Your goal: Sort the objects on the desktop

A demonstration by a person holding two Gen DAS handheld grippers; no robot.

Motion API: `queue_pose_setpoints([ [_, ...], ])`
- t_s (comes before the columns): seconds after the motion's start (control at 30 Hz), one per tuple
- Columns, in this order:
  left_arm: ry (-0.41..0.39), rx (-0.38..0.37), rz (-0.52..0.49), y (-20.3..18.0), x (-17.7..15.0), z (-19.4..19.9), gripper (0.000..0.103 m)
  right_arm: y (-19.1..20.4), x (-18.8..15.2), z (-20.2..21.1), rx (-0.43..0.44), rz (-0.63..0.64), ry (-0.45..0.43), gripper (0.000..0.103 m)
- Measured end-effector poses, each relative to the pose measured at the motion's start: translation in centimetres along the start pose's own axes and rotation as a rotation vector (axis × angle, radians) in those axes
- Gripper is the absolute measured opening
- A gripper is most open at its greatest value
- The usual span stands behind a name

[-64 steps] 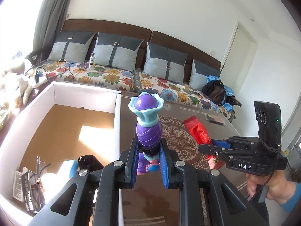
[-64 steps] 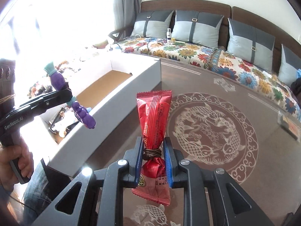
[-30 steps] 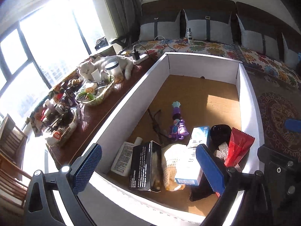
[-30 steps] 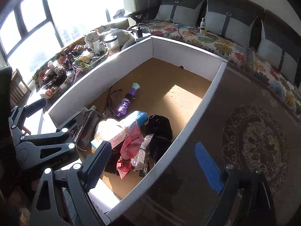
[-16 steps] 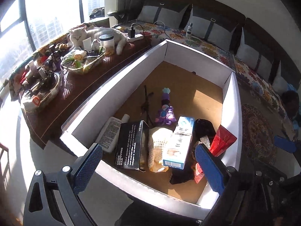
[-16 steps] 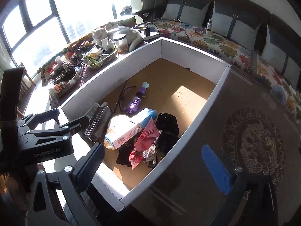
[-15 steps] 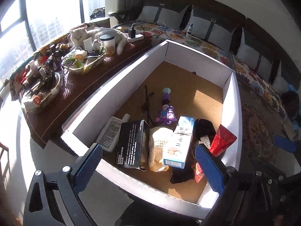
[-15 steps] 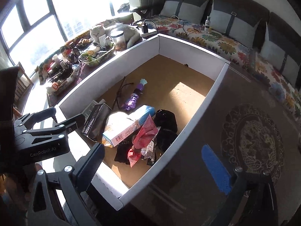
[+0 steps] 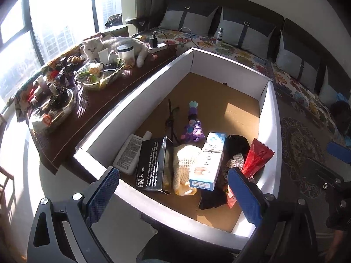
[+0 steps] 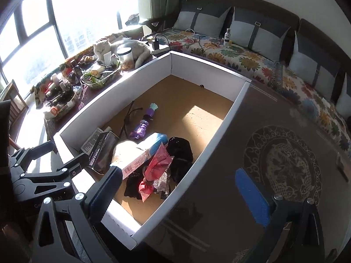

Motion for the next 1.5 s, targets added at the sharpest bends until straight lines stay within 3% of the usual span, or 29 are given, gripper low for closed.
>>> queue_pose_setpoints([
  [0.7,-0.032,0.061,-0.014,0.6,-0.2,0.5,0.101,1.0,-0.3,-0.5,0.007,0.031,0.001,0.103],
  [1.3,-0.043,0.064,-0.014,0.5,-0.2,0.8,0.101,1.3,-0.4,-0.5,-0.002,0.048,0.004,0.103],
  [1.5,-0.135,0.073,0.045,1.4,-0.3,2.5,0.101,1.2,-0.5,-0.7,-0.003,0.046,0.006,0.103],
])
Point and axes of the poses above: each gripper's, at about its wrist camera, not at the fingertips, and z roughly against the way its jaws point, y to its left, x to its top, the point moved 2 cm from there along -z, roughly the way its jaws point, and after that the axes turned 10 degrees about x, right-handed, at the moved point
